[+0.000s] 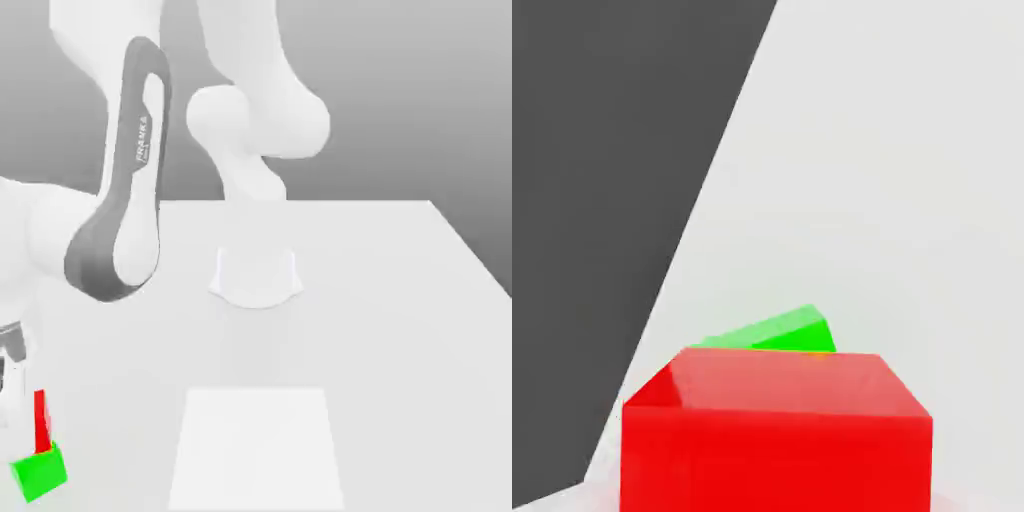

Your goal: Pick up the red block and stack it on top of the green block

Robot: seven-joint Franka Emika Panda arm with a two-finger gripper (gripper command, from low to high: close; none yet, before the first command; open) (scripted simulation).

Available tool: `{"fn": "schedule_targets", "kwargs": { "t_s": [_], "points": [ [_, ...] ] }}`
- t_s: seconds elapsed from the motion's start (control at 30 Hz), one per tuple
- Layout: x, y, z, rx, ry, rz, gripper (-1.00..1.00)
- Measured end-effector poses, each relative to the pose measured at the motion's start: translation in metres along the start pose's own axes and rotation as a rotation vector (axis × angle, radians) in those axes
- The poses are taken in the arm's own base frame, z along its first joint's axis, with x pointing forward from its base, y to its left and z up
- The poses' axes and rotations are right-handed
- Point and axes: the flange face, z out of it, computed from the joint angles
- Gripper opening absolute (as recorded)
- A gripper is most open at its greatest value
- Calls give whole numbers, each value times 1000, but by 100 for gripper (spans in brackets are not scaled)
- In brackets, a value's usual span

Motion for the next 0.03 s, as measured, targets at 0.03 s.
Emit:
{"fn": "schedule_targets", "kwargs": {
  "t_s": [0.03],
  "points": [
    [0,0,0,0,0,0,100]
  ]
}}
